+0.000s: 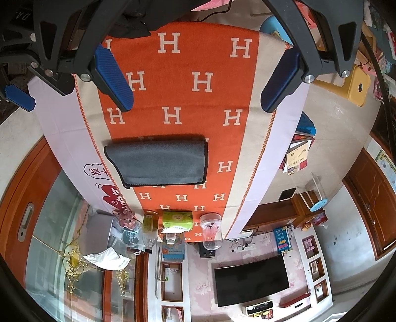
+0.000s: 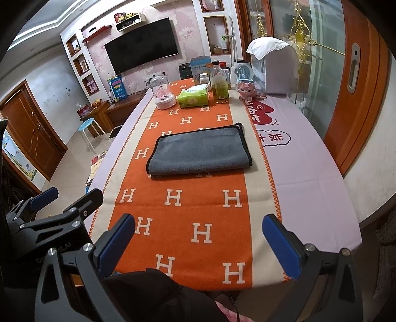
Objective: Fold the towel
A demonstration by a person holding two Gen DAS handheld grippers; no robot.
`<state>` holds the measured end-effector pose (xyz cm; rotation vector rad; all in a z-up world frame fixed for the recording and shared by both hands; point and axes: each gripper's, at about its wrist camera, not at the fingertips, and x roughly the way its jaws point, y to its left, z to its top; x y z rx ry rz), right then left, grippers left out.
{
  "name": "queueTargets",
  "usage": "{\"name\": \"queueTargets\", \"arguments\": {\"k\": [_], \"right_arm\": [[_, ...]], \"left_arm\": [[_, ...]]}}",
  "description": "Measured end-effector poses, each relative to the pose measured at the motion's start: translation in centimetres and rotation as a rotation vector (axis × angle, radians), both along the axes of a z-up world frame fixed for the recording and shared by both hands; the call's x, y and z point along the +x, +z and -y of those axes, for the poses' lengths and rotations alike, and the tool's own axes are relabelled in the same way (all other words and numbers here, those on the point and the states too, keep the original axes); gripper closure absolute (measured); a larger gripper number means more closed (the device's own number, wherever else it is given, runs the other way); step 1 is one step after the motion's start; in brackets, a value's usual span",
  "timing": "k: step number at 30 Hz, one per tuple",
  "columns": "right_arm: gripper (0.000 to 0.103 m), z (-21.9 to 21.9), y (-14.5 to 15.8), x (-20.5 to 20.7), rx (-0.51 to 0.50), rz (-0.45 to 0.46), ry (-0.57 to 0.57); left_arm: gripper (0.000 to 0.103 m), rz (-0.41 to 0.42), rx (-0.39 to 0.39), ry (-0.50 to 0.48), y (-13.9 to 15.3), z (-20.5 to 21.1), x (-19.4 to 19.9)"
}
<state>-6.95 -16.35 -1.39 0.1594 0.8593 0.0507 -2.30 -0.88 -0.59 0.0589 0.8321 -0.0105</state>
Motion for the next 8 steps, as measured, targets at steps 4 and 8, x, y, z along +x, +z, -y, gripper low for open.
{"name": "queueTargets", "arguments": {"k": [4, 8], "right_arm": [[0.000, -0.06, 0.01, 0.10, 0.000, -0.003, 0.001], [0.000, -0.14, -0.11, -0.07, 0.001, -0.004, 0.002]], "left_arm": [[0.001, -0.002, 0.000, 0.001, 0.00, -0.05, 0.01], [0.001, -0.002, 0.001, 0.001, 0.00, -0.06, 0.01]]}}
